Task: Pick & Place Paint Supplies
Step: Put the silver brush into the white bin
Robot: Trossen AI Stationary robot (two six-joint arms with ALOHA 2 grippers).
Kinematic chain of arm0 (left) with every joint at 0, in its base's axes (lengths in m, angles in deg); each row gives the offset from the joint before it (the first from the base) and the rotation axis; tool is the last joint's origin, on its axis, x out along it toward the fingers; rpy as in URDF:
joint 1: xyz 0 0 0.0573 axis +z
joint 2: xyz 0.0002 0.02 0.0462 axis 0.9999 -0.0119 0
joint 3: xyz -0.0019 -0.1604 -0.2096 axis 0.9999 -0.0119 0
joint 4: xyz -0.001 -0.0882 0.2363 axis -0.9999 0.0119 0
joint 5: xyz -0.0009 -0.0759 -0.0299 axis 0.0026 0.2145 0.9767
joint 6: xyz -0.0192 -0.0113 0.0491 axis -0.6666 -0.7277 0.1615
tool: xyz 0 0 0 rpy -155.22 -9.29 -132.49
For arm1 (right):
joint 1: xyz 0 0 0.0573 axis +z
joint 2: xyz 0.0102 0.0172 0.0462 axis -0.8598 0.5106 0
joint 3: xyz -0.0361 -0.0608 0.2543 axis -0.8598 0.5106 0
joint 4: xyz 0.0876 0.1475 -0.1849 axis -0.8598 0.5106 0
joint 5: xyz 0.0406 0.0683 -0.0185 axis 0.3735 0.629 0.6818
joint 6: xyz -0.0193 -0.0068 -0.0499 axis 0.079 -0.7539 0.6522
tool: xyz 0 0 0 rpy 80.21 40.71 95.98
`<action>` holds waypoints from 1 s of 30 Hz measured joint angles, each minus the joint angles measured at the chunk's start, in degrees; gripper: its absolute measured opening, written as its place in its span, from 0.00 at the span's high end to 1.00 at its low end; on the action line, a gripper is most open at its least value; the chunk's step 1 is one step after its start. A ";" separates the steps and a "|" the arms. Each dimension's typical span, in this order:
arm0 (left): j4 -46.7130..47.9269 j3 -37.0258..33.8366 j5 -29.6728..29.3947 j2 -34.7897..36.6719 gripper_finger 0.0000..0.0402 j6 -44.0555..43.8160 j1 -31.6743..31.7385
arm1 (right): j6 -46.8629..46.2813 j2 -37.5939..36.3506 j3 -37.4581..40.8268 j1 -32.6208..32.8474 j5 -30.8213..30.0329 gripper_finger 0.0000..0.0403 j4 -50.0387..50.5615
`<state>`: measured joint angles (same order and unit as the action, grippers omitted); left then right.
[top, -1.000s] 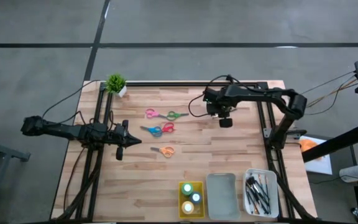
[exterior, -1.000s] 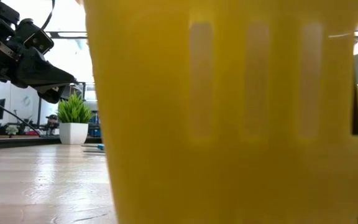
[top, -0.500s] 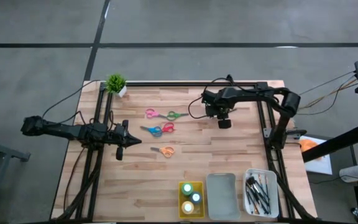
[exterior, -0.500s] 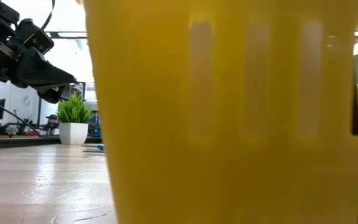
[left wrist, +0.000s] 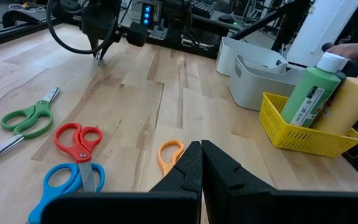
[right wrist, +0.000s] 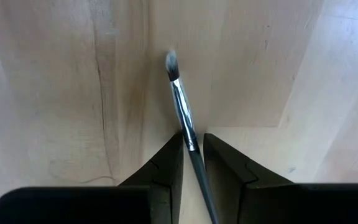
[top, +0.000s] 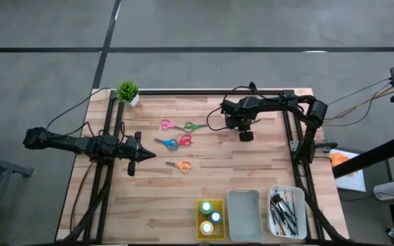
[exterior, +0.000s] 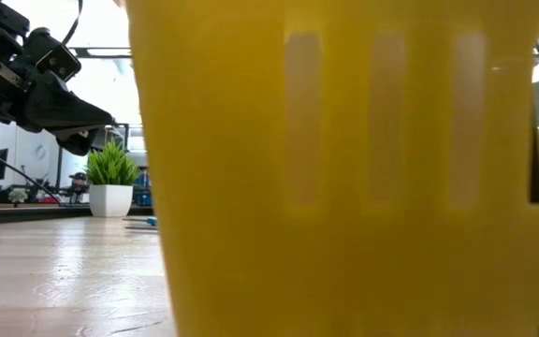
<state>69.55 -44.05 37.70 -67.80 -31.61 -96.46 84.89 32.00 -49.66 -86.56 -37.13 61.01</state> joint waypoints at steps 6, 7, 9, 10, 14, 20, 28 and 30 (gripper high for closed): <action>0.00 0.00 0.01 0.00 1.00 0.00 -0.01 | -0.04 0.04 0.09 0.00 0.06 0.85 -0.08; 0.00 0.00 0.01 0.00 1.00 0.00 -0.01 | -0.13 0.04 0.09 0.00 0.16 0.85 -0.08; -0.01 0.00 0.02 0.00 1.00 0.00 -0.02 | -0.15 0.04 0.11 0.00 0.22 0.85 -0.10; 0.01 0.00 0.00 0.00 1.00 0.00 -0.02 | -0.15 0.04 0.13 -0.02 0.24 0.86 -0.08; -0.01 0.00 0.00 0.00 1.00 0.00 -0.02 | -0.15 0.04 0.15 0.00 0.42 0.95 0.05; 0.01 0.00 0.02 0.00 1.00 0.00 -0.02 | -0.42 0.03 0.17 0.00 0.39 0.96 0.01; -0.02 0.00 0.02 0.00 1.00 0.00 -0.02 | -1.91 -0.21 -0.42 0.06 0.40 0.96 0.88; 0.00 0.00 0.02 0.00 1.00 0.00 -0.02 | -3.33 -0.66 -0.83 0.20 0.44 0.96 1.66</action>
<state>69.55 -44.05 37.72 -67.80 -31.61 -96.48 81.55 31.34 -50.50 -86.36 -36.69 62.67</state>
